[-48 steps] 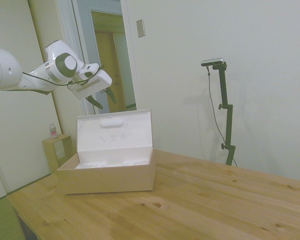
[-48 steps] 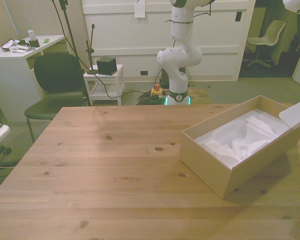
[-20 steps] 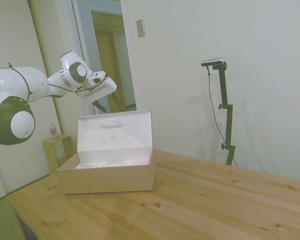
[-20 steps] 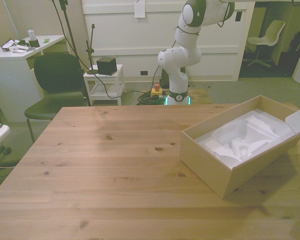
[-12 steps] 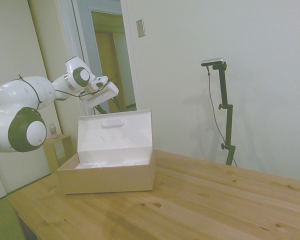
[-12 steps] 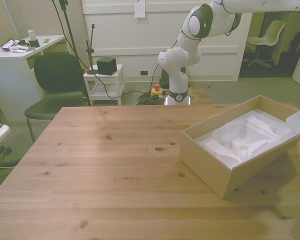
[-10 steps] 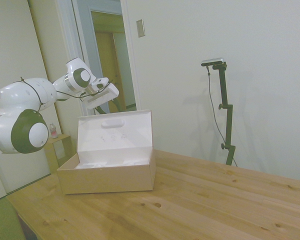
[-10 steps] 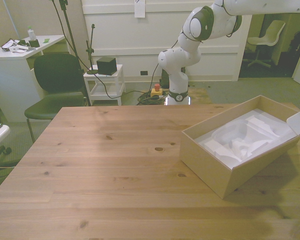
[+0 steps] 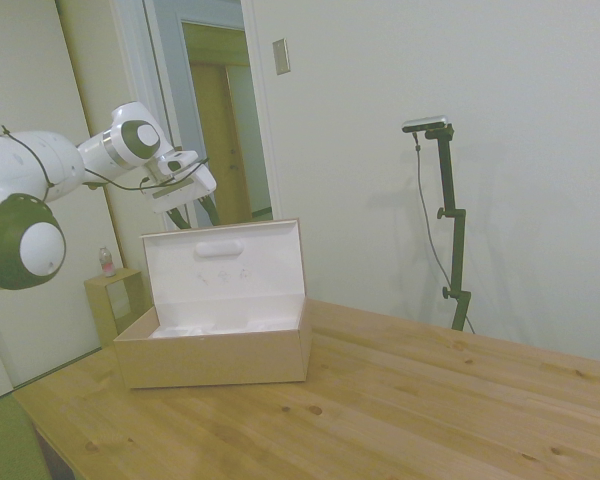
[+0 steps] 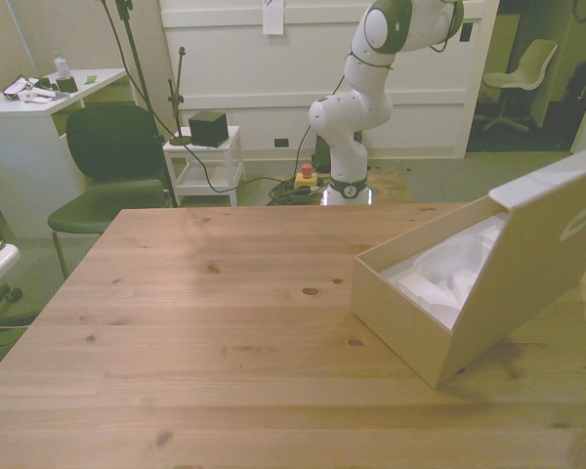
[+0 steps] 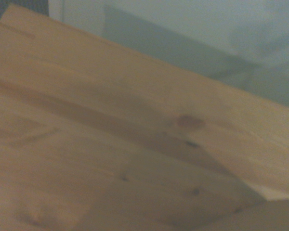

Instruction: Close the box

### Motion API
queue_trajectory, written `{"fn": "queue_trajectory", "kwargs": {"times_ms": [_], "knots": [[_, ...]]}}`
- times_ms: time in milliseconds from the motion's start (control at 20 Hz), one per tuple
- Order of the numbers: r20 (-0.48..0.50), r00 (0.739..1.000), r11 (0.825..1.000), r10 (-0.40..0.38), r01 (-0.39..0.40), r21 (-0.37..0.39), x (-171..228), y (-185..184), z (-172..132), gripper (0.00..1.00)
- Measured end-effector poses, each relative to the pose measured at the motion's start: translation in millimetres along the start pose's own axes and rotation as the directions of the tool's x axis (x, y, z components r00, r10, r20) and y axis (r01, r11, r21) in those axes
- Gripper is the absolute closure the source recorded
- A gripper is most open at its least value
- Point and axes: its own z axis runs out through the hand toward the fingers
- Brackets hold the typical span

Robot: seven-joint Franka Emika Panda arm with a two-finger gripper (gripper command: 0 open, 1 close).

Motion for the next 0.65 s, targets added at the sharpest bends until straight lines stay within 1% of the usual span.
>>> {"fn": "queue_trajectory", "kwargs": {"times_ms": [100, 250, 500, 650], "knots": [[0.047, 0.998, 0.999, 0.045, -0.044, -0.022, -6.0, 19.3, -4.3, 0.00], [0.086, 0.991, 0.994, 0.105, -0.102, -0.038, -19.2, 43.8, -11.9, 0.00], [0.107, 0.977, 0.983, 0.184, -0.183, -0.020, -46.4, 86.0, -36.5, 0.00], [0.115, 0.968, 0.974, 0.225, -0.224, -0.022, -58.5, 114.3, -29.9, 0.00]]}}
